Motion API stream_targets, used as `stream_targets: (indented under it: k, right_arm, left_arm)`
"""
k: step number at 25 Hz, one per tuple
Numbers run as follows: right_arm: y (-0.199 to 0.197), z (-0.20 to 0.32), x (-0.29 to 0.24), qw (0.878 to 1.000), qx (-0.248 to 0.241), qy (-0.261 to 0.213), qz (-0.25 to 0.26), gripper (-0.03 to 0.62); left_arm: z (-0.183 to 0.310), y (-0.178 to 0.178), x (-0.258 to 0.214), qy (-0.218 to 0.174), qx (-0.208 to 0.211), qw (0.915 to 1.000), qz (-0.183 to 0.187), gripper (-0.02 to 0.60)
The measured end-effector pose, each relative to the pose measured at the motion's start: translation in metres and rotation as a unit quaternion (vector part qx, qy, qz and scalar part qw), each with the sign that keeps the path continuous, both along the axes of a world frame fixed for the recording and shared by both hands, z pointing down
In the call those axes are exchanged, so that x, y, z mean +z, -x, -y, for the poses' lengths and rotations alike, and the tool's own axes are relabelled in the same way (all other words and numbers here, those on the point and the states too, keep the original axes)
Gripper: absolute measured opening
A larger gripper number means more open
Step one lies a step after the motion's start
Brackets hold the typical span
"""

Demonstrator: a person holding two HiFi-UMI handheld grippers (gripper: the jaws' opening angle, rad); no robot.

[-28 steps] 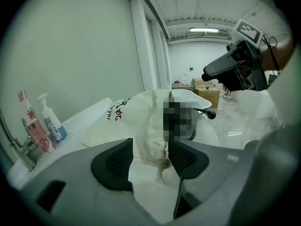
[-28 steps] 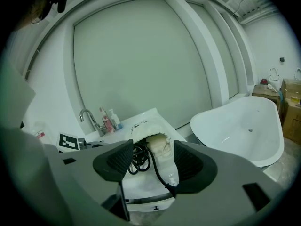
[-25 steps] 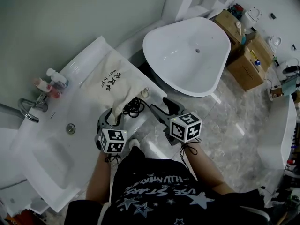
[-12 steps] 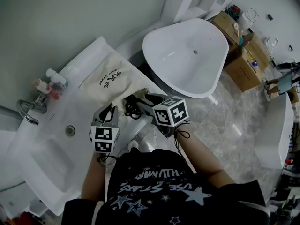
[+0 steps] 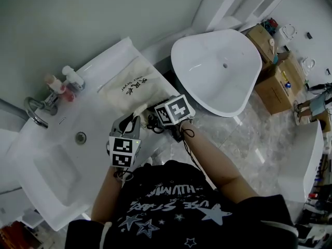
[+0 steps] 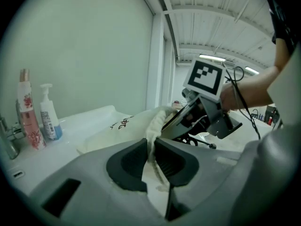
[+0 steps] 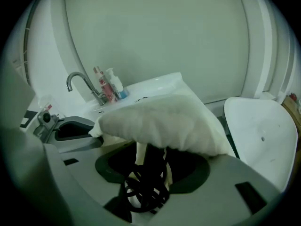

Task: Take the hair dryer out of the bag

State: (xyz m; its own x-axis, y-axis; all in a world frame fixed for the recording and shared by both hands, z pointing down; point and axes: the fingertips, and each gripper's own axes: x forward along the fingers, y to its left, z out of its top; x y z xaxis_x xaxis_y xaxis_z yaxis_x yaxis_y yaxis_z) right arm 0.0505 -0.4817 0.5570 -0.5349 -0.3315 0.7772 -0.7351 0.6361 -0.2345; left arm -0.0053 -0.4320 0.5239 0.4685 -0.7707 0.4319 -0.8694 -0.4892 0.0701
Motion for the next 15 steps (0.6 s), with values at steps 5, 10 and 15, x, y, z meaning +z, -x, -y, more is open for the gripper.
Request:
stream_targets:
  k: [5,10,15]
  right_arm:
    - [0.006,0.012,0.024,0.999,-0.008,0.039,-0.034,0.224]
    - [0.014,0.027,0.030,0.997,-0.005,0.054,-0.050,0.245]
    - [0.020,0.024,0.048,0.993,-0.035,0.069,-0.094,0.233]
  left_arm:
    - [0.001,0.002,0.003,0.005,-0.003,1.0000,-0.003,0.061]
    - [0.003,0.004,0.006,0.012,-0.009,0.9998,-0.014,0.062]
    - [0.004,0.009,0.011,0.025,-0.019,0.9992,-0.026,0.062]
